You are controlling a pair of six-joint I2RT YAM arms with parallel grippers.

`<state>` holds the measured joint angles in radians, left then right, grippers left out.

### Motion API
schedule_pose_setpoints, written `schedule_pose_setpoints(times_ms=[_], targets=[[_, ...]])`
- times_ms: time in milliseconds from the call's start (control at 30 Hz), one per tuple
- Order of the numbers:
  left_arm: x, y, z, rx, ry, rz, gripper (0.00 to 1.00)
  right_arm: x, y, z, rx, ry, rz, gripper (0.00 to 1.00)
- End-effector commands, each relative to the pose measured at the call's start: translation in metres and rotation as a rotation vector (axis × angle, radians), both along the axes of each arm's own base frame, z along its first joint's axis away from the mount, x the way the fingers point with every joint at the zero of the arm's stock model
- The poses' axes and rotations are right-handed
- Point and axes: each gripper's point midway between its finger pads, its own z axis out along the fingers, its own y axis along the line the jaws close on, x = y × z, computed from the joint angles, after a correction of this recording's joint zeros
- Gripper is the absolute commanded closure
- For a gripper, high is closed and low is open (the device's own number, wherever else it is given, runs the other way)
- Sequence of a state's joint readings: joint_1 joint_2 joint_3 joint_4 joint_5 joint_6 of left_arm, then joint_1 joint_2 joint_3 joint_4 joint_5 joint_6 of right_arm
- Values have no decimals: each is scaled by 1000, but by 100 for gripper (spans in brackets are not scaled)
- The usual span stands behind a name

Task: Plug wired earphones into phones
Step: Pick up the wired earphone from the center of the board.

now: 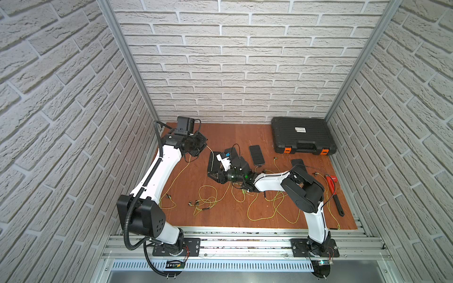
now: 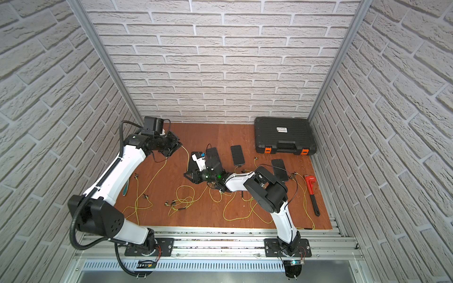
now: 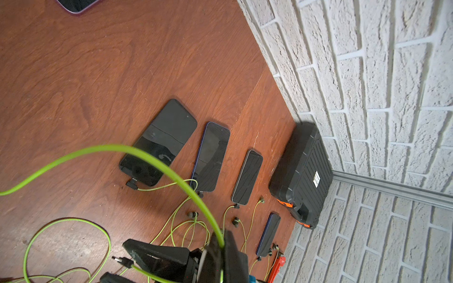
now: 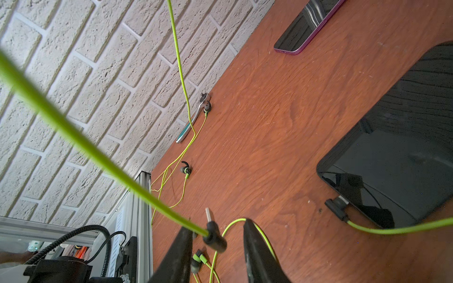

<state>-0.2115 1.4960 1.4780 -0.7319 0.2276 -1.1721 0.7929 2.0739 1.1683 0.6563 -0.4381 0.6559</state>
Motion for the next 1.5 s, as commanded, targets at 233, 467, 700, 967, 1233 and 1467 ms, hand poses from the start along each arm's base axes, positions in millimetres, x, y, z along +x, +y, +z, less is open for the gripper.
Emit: schedule_pose_setpoints(times_ms=[233, 467, 700, 967, 1233, 1467], targets=[[1, -1, 6, -18, -38, -9, 100, -2, 0, 33, 48, -88, -4, 67], [1, -2, 5, -29, -37, -11, 100, -1, -1, 39, 57, -115, -13, 67], [1, -3, 6, -31, -37, -12, 100, -2, 1, 37, 56, -112, -5, 67], [1, -3, 3, -33, -31, -12, 100, -2, 1, 38, 52, -120, -3, 76], [-1, -2, -4, -20, -18, -17, 100, -4, 0, 39, 44, -127, 3, 87], [-3, 7, -12, 50, -13, -35, 93, -8, -3, 36, 22, -102, 17, 94]])
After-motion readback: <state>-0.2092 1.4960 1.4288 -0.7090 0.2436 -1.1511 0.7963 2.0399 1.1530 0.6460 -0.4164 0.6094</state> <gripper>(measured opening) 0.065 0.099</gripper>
